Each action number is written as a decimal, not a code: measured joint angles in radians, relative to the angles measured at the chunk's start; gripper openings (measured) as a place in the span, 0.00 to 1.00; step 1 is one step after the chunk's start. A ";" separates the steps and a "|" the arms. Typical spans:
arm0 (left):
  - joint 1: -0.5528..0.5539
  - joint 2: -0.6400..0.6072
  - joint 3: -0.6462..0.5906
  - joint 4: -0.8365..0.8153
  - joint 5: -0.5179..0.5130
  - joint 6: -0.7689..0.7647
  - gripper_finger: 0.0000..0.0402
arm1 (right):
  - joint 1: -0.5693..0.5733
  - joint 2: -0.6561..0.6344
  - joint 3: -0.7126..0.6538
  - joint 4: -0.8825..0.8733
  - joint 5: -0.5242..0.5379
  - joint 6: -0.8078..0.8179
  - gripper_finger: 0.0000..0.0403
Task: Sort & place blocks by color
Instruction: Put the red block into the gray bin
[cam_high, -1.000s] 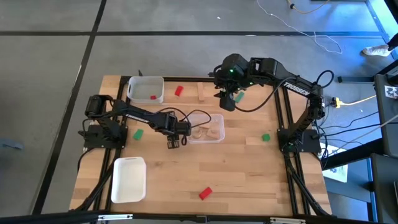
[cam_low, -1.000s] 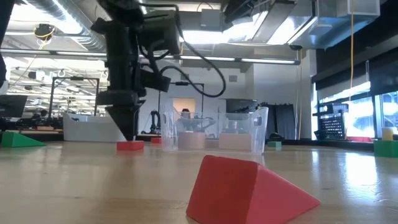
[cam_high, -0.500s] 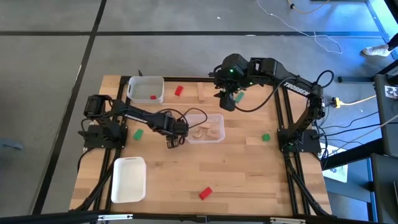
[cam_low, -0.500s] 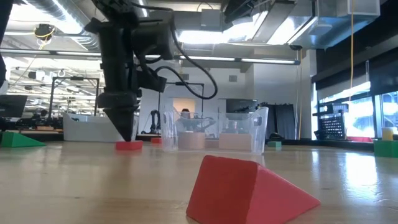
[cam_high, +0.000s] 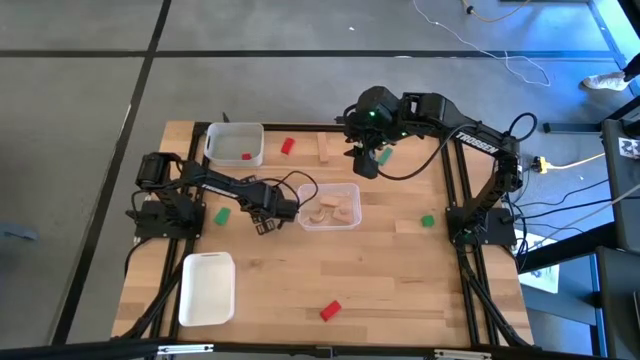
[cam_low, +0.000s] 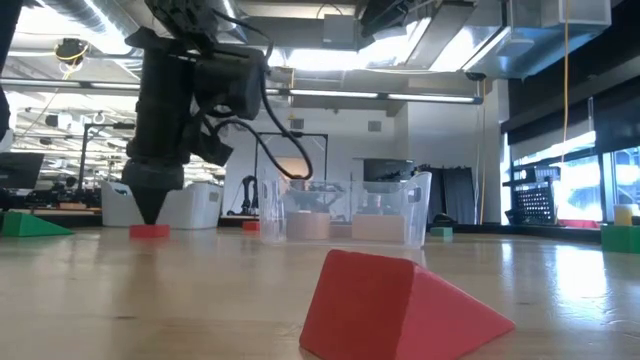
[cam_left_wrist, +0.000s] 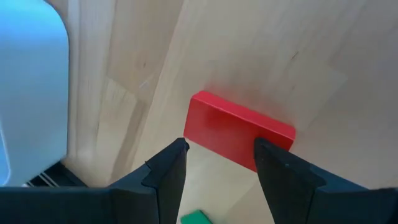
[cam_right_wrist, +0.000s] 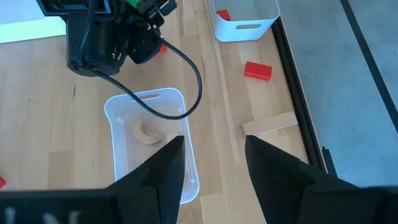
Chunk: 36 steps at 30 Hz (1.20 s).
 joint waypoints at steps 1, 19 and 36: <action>0.000 0.000 0.000 0.000 0.000 -0.002 0.45 | 0.000 0.000 0.000 0.000 0.000 0.000 0.42; -0.035 -0.112 0.126 -0.051 0.060 -0.642 0.45 | 0.000 -0.001 0.000 0.015 0.000 -0.007 0.42; 0.018 -0.113 0.027 -0.057 0.065 0.651 0.45 | 0.000 -0.001 0.000 0.019 0.000 -0.050 0.42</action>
